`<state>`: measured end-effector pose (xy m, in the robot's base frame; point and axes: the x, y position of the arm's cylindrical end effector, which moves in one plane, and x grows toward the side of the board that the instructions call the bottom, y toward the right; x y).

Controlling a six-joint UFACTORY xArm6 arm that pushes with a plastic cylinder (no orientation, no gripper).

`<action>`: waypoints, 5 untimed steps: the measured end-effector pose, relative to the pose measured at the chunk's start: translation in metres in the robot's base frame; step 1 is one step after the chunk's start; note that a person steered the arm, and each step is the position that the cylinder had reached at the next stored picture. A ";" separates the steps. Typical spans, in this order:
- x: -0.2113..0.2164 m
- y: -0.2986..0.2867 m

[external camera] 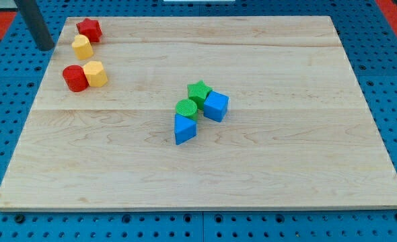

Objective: Point your arm at the blue cube

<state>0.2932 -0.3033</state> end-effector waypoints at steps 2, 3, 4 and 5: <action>0.098 0.006; 0.157 0.060; 0.212 0.125; 0.266 0.204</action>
<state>0.5596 -0.0992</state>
